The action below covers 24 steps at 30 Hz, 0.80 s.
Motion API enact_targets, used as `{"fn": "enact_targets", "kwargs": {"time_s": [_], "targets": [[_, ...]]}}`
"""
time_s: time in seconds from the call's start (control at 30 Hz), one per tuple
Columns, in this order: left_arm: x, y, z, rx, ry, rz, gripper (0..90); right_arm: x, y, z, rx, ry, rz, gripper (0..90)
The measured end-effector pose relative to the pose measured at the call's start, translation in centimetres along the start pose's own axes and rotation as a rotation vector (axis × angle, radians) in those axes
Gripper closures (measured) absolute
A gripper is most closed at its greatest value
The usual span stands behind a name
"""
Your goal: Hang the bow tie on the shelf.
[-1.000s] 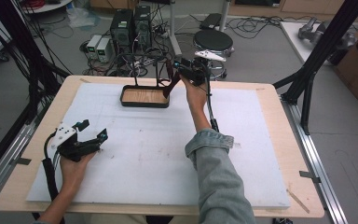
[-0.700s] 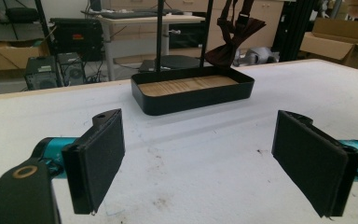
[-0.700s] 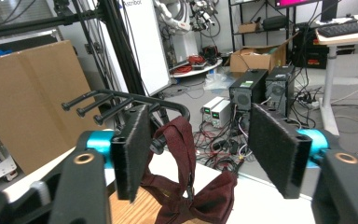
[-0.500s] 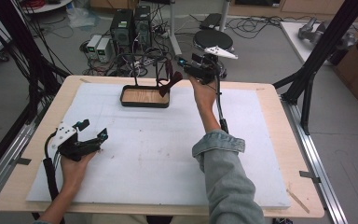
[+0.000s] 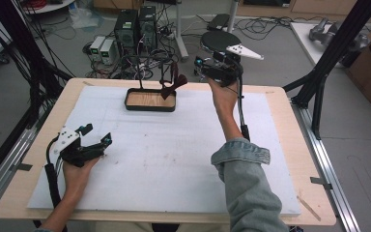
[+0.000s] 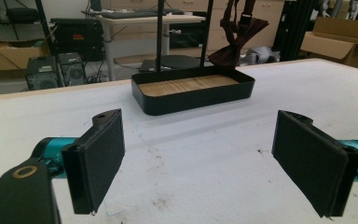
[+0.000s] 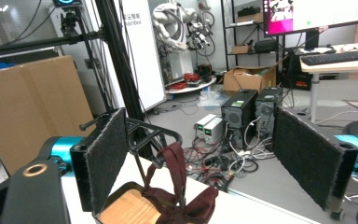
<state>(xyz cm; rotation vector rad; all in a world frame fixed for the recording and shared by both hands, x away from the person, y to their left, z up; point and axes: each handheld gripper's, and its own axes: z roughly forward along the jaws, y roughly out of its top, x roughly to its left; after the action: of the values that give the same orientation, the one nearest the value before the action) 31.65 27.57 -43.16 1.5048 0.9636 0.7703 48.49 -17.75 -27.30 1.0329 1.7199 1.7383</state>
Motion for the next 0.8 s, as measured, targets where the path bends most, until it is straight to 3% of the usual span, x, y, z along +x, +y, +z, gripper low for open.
{"fn": "enact_targets", "kwargs": {"time_s": [0.1,0.4,0.8], "targets": [[0.0,0.0,0.0,0.003,0.001,0.003,17.3,-0.2,0.3,-0.8,0.004,-0.016,-0.003,12.9],[-0.1,0.0,-0.1,0.012,0.001,0.010,17.1,-0.4,1.5,-3.3,-0.002,-0.047,-0.029,12.2],[0.0,-0.1,0.0,0.021,0.008,0.007,16.9,-0.1,0.9,-8.6,-0.047,-0.078,-0.102,10.8]]}}
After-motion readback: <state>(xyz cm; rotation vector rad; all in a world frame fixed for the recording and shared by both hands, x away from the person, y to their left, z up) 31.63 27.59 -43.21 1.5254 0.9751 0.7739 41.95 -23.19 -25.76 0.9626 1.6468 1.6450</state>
